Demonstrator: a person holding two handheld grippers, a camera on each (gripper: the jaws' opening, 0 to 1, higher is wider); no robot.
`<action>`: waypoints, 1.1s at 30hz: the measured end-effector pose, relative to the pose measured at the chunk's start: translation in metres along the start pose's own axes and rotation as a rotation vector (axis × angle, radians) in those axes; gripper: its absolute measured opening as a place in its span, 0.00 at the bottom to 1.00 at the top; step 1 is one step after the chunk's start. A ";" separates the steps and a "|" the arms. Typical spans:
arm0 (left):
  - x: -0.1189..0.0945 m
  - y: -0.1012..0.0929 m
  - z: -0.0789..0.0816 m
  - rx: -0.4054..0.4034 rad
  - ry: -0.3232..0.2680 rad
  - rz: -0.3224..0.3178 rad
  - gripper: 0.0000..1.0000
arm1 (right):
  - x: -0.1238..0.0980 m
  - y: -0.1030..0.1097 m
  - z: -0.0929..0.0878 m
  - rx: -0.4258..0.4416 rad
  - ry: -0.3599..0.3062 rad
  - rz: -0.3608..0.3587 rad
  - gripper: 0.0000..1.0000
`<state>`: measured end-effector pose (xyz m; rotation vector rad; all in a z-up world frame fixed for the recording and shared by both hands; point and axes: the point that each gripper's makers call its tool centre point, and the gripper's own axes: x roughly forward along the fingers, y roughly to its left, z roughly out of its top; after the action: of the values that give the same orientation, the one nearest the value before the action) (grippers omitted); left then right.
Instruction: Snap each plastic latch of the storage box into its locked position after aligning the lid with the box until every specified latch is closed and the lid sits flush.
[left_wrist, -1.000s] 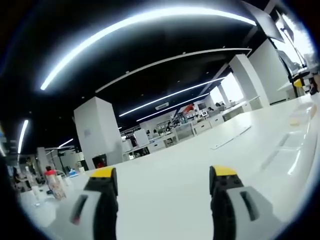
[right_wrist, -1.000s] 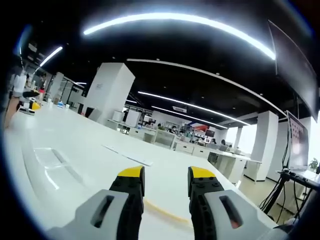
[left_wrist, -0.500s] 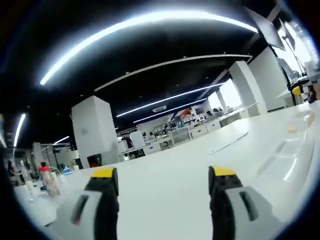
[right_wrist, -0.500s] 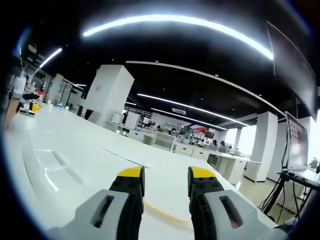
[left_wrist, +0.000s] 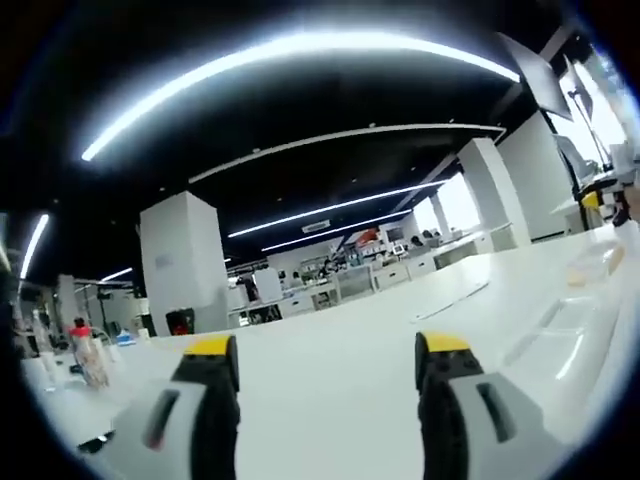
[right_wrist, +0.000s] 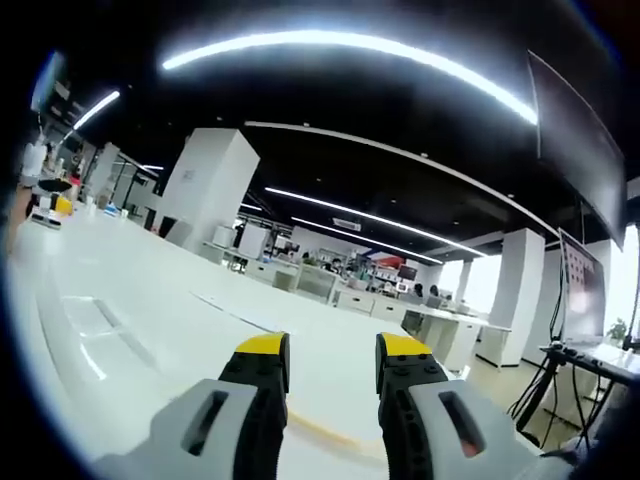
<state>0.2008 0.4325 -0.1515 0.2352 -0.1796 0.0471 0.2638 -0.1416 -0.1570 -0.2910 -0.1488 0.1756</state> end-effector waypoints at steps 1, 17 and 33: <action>0.000 -0.001 0.001 0.007 0.000 -0.003 0.72 | 0.000 0.000 -0.001 0.001 0.002 -0.002 0.34; 0.007 -0.034 0.023 -0.009 0.003 -0.178 0.69 | -0.001 -0.003 -0.001 0.019 -0.013 -0.013 0.34; 0.024 -0.101 0.063 -0.003 0.000 -0.440 0.66 | 0.002 0.003 -0.003 0.006 -0.013 -0.001 0.33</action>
<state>0.2202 0.3198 -0.1101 0.2672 -0.1249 -0.3901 0.2656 -0.1395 -0.1600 -0.2842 -0.1615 0.1769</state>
